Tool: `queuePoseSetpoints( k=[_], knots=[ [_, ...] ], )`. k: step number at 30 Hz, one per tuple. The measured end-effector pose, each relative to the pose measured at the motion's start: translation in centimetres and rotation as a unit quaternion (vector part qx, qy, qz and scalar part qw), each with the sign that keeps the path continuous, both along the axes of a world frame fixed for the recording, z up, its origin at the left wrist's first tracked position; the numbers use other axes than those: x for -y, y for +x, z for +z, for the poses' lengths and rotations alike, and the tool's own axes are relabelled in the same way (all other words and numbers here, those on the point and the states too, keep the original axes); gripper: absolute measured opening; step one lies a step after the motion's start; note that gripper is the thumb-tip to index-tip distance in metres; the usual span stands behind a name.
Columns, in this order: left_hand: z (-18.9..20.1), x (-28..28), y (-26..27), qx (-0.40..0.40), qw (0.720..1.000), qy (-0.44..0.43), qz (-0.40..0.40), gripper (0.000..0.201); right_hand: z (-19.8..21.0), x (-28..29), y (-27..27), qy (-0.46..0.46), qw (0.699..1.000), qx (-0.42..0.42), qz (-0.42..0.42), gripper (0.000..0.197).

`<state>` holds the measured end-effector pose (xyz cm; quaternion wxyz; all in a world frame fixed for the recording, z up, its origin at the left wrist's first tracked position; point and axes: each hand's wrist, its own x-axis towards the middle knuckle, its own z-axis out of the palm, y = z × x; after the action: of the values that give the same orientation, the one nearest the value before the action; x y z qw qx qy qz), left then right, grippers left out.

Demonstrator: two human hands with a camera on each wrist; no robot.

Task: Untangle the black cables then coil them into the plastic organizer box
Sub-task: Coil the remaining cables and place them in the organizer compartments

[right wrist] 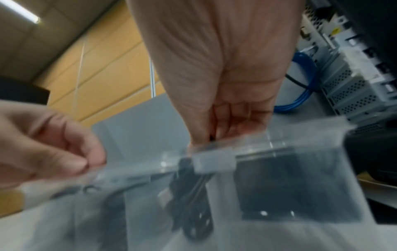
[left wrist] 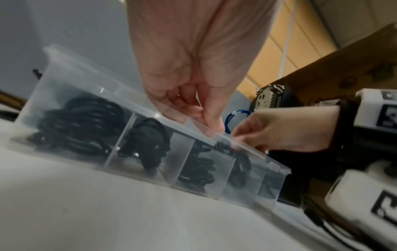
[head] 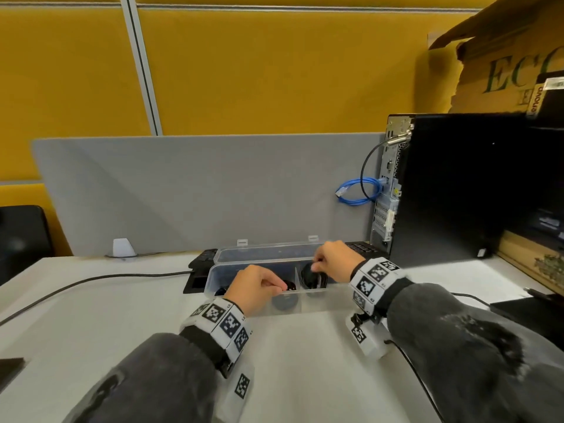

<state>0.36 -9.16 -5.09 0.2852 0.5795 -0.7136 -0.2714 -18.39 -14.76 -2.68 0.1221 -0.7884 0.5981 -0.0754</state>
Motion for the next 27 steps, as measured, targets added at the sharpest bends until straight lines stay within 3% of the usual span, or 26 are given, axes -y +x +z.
queuePoseSetpoints(
  k=[3, 7, 15, 21, 23, 26, 27],
  knots=[
    [-0.3, 0.4, 0.1, -0.022, 1.0, 0.003, 0.001, 0.012, -0.9, 0.6, 0.9, 0.015, 0.996, -0.086, 0.009, 0.027],
    [-0.6, 0.6, 0.2, -0.027, 1.0, -0.006, 0.003, 0.011, -1.5, 0.9, 1.7, -0.043, 0.974, -0.218, 0.037, 0.034],
    [-0.9, 0.8, 0.1, -0.028, 1.0, -0.014, 0.005, 0.011, -2.2, 0.4, 2.1, -0.111, 0.974, -0.193, 0.028, 0.027],
    [-0.9, 0.8, 0.1, -0.033, 0.999, -0.005, 0.01, 0.01, -2.2, 0.9, 1.7, -0.007, 0.975, -0.222, 0.015, 0.034],
    [-0.9, 0.7, 0.1, -0.034, 0.999, -0.004, 0.016, 0.01, -2.0, 1.0, 0.7, 0.029, 0.988, -0.146, 0.045, 0.036],
    [-0.8, 0.6, 0.0, -0.031, 0.999, -0.008, 0.021, 0.01, 0.3, 0.4, -3.0, 0.001, 0.99, 0.139, 0.034, 0.033],
    [-0.8, 0.6, 0.0, -0.03, 0.999, -0.009, 0.023, 0.01, 1.2, 0.1, -4.6, -0.012, 0.983, 0.185, 0.005, 0.032]
  ],
)
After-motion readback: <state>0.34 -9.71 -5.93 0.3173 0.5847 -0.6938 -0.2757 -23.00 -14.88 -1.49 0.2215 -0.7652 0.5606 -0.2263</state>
